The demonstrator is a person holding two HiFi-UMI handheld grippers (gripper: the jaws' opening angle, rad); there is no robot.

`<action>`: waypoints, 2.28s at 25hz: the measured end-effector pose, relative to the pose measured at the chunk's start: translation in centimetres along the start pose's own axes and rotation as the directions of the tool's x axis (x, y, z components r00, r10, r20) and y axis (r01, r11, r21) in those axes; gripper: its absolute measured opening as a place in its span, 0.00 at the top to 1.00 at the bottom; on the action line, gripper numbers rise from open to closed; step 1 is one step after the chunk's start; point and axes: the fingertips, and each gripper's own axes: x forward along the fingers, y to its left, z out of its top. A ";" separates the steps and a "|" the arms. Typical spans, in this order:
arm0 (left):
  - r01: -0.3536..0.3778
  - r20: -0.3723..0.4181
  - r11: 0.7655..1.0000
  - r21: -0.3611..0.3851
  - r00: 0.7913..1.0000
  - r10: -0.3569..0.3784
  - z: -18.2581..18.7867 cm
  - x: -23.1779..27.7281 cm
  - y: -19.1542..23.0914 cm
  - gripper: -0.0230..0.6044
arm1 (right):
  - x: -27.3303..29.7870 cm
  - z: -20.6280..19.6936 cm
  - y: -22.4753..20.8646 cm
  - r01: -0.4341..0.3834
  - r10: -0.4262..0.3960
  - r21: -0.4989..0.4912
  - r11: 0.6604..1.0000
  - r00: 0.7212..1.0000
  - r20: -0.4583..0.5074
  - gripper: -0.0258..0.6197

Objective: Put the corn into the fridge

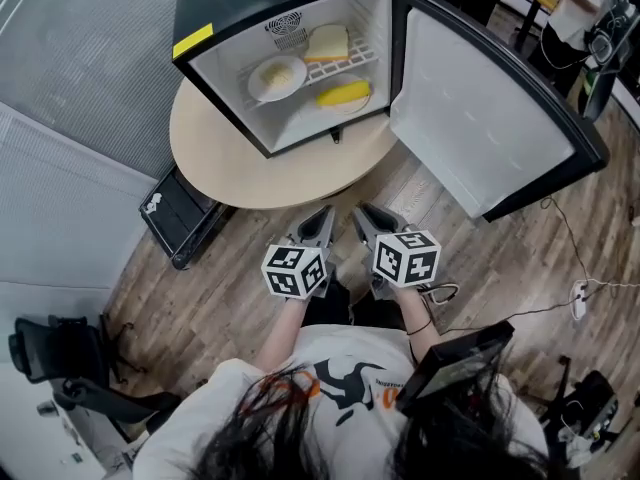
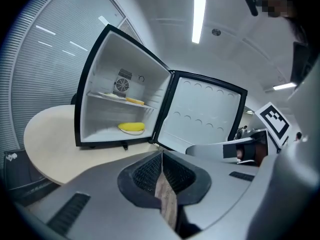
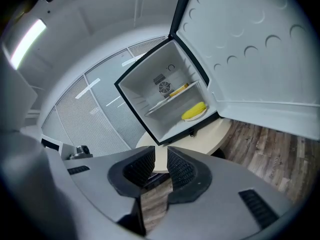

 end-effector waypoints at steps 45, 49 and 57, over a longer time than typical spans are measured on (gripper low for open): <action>0.180 0.034 0.980 0.087 0.983 -0.183 -7.2 -24.6 1.9 0.94 | -5.7 -14.3 21.1 0.097 -0.090 -0.051 0.994 0.988 0.122 0.91; 0.204 0.030 0.974 0.096 0.978 -0.208 -7.6 -24.7 0.9 0.94 | -6.6 -14.9 20.7 0.119 -0.111 -0.051 0.992 0.985 0.129 0.91; 0.241 0.020 0.965 0.108 0.970 -0.244 -7.6 -25.0 0.1 0.94 | -7.8 -15.2 20.1 0.168 -0.161 -0.032 0.985 0.975 0.153 0.91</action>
